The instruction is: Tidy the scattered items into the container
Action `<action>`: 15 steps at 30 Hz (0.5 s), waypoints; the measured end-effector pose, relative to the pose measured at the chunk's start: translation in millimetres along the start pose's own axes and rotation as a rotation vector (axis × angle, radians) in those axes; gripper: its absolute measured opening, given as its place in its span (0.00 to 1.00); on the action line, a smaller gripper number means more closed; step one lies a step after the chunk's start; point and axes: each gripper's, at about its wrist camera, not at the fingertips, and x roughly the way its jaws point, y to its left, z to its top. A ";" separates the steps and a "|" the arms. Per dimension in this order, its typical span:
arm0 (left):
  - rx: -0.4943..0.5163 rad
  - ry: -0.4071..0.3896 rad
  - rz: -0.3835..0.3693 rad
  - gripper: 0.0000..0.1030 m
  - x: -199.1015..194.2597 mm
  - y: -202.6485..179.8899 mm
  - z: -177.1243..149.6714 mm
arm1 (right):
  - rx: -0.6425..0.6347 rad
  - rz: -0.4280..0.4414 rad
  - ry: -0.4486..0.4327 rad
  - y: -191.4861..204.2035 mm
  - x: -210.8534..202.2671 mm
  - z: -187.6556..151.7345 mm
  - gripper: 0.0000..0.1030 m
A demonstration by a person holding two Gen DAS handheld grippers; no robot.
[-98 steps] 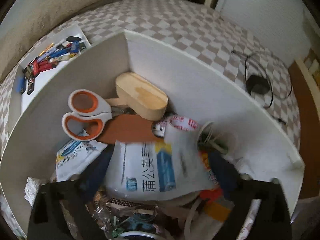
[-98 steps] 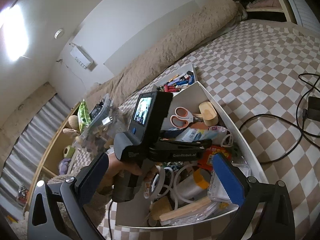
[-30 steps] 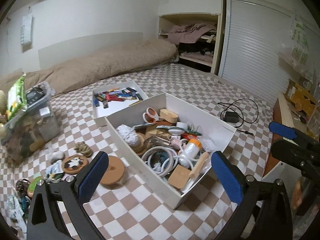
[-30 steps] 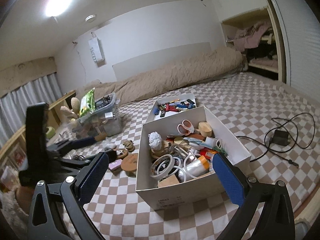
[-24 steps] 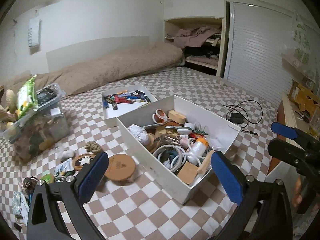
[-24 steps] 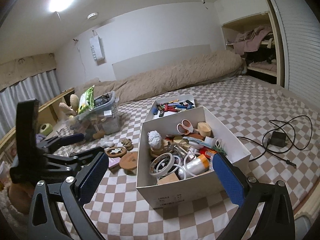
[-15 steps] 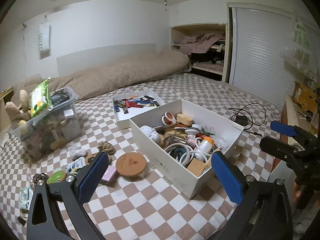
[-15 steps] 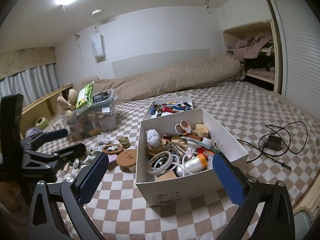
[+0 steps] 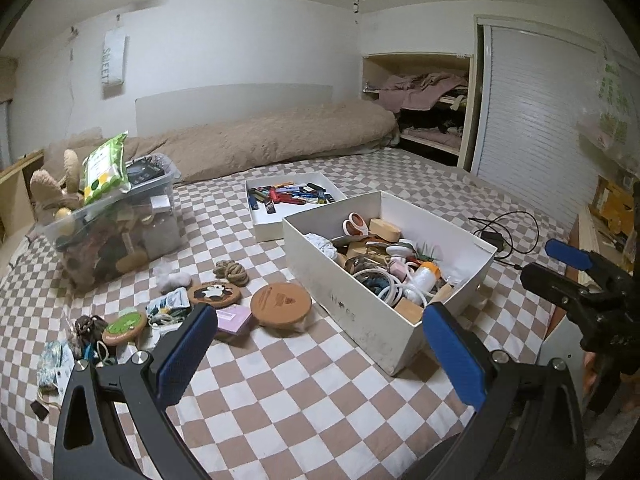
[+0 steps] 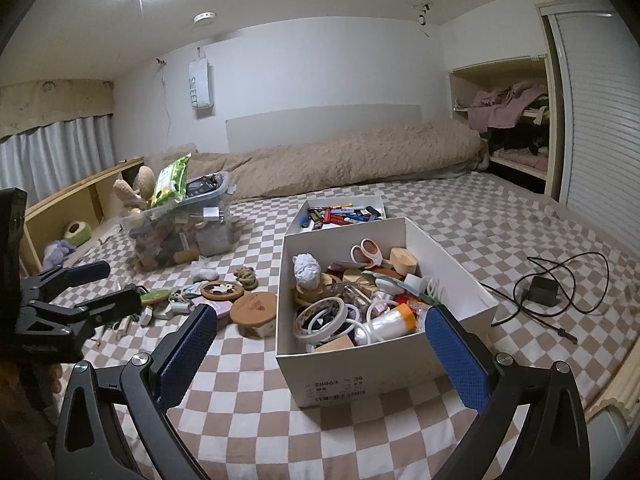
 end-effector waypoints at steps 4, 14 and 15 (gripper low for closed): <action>-0.011 -0.002 0.012 1.00 -4.1 3.8 -3.4 | -0.007 -0.003 -0.002 2.6 0.7 -2.9 1.00; -0.032 -0.006 0.027 1.00 -9.2 13.0 -7.3 | -0.035 -0.007 0.014 10.5 5.2 -7.1 1.00; -0.034 -0.005 0.028 1.00 -9.2 13.7 -7.6 | -0.038 -0.006 0.015 11.2 5.4 -7.1 1.00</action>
